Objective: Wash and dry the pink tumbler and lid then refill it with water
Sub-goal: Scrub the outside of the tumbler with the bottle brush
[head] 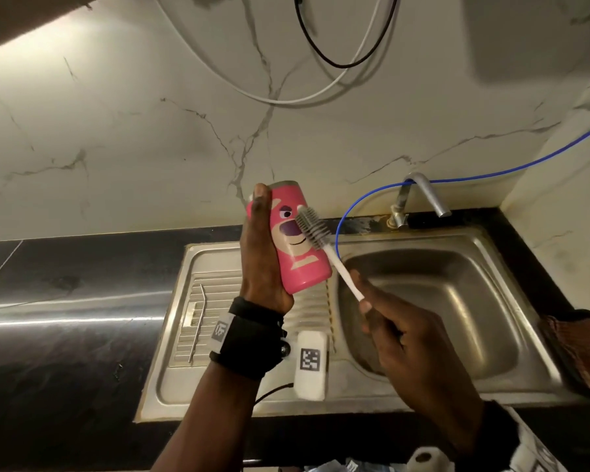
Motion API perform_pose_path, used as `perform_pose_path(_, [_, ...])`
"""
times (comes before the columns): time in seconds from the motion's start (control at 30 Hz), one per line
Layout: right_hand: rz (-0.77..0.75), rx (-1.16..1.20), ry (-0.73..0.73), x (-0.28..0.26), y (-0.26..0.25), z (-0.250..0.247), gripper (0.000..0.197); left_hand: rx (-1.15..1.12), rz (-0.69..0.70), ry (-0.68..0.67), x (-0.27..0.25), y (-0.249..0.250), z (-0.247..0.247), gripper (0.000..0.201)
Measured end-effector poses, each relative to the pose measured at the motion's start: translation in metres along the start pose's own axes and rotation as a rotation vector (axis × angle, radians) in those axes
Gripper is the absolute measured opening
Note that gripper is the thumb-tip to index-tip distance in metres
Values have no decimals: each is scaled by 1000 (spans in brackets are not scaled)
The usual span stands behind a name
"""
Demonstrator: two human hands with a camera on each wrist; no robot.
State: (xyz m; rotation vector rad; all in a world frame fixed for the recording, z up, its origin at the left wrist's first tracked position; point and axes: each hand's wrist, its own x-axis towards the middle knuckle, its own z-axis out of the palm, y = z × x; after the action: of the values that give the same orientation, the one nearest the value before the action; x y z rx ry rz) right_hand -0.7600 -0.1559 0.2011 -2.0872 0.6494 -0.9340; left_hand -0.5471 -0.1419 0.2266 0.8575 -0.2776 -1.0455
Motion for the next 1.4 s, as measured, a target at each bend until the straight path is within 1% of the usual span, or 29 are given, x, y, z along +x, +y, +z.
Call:
perform_pose_path(0.13, [-14, -31, 49, 14, 1, 0, 45, -9, 3, -8, -9, -8, 8, 69])
perform_pose_path(0.27, [-16, -92, 65, 31, -2, 2, 47, -18, -8, -63, -12, -13, 14, 63])
perform_pose_path(0.37, [-26, -84, 45, 17, 0, 1, 50, -24, 17, -48, -11, -5, 13, 63])
perform_pose_path(0.47, [-26, -60, 31, -3, 3, -1, 48, -59, 1, -19, -7, 0, 5, 63])
perform_pose_path(0.53, [-42, -78, 34, -5, 3, -3, 47, -68, -14, -10, -10, -1, 4, 61])
perform_pose_path(0.6, [-73, -119, 58, 6, 1, -2, 46, -55, -23, -4, -15, -6, 7, 58])
perform_pose_path(0.67, [-77, -143, 78, 21, 0, -1, 47, -37, -59, -35, -18, -16, 10, 61])
perform_pose_path(0.77, [-100, -164, 105, 36, 0, -3, 47, -63, -127, -84, -20, -21, 13, 75])
perform_pose_path(0.8, [-115, -168, 104, 36, 1, -4, 47, -71, -128, -92, -18, -21, 13, 74])
perform_pose_path(0.83, [-122, -162, 97, 33, 1, -4, 48, -64, -112, -87, -17, -18, 12, 68])
perform_pose_path(0.9, [-89, -109, 67, 20, 2, -6, 47, -42, -38, -38, -14, -10, 9, 58])
perform_pose_path(0.97, [-42, -67, 37, 4, 2, -7, 45, -52, -1, -1, -13, -4, 6, 60])
perform_pose_path(1.03, [-23, -96, 36, 0, 3, -7, 46, -34, -9, 22, -13, -5, 4, 64])
perform_pose_path(1.13, [-50, -138, 73, 12, 5, -6, 45, -21, -79, -19, -17, -20, 5, 76])
perform_pose_path(1.17, [-72, -151, 86, 18, 3, -5, 46, -34, -102, -44, -17, -25, 6, 78])
perform_pose_path(1.23, [-102, -176, 110, 24, 1, -3, 45, -62, -127, -80, -16, -28, 7, 73])
perform_pose_path(1.3, [-111, -187, 109, 19, -2, -3, 44, -51, -111, -82, -11, -25, 7, 70])
perform_pose_path(1.4, [-84, -169, 62, 1, -3, -2, 44, -32, -39, -18, -2, -11, 0, 64])
